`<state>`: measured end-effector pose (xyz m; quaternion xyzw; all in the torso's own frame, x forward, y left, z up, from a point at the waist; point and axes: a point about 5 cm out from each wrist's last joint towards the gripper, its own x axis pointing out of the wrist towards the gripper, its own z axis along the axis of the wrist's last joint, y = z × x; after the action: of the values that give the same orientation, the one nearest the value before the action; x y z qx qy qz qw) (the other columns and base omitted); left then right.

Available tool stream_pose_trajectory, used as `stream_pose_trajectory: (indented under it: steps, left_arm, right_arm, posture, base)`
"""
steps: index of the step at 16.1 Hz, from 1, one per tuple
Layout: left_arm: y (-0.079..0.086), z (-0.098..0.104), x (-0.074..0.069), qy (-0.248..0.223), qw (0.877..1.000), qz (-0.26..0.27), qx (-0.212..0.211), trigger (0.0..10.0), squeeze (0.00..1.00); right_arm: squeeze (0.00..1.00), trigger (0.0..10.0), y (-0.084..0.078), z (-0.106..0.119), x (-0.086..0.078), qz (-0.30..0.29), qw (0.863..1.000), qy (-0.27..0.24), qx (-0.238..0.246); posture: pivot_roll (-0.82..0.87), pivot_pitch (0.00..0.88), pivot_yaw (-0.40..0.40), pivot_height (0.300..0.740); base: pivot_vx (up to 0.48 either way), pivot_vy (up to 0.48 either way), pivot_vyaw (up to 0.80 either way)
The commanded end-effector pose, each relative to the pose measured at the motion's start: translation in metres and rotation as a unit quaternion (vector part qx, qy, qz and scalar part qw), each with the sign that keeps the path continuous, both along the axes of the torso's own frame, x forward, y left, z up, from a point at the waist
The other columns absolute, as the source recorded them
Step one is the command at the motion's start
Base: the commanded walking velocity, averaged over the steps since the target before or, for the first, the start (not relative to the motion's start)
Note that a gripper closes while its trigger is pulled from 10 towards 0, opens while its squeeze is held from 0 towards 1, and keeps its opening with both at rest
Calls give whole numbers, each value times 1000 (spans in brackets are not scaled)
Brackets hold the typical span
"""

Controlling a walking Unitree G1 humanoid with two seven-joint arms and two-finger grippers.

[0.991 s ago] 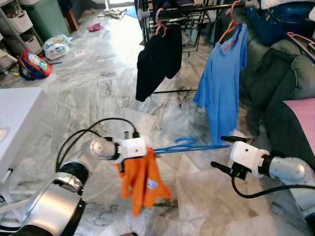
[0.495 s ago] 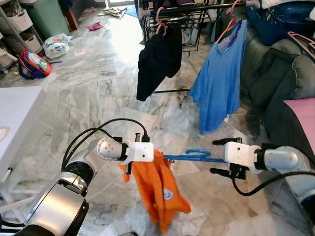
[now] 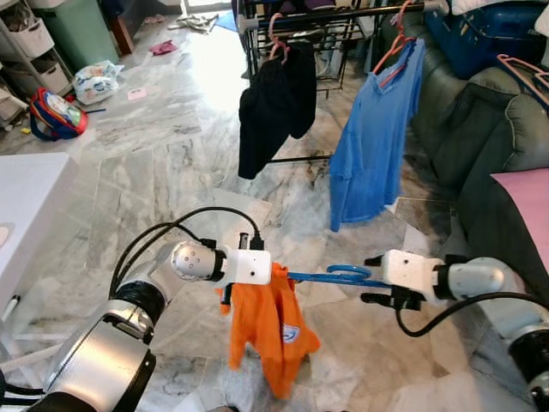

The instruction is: Hang hanger

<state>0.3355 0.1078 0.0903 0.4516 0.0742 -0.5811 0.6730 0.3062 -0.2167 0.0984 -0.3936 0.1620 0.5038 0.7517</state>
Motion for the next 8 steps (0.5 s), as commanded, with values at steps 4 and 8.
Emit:
stream_pose_trajectory:
  steps: [4, 8]
  left_arm:
    - [-3, 7, 3, -15, 1000, -12, -1, 10000, 0]
    - [-1, 6, 3, -16, 1000, -7, 3, 10000, 0]
  right_arm:
    - [0, 0, 4, -3, 3, 8, 1000, 2, -4]
    - [0, 0, -1, -2, 4, 10, 1000, 7, -16]
  posture:
    - [-49, 156, 76, 740]
    - [-48, 155, 73, 740]
  base:
    - [0, 0, 0]
    - [0, 0, 0]
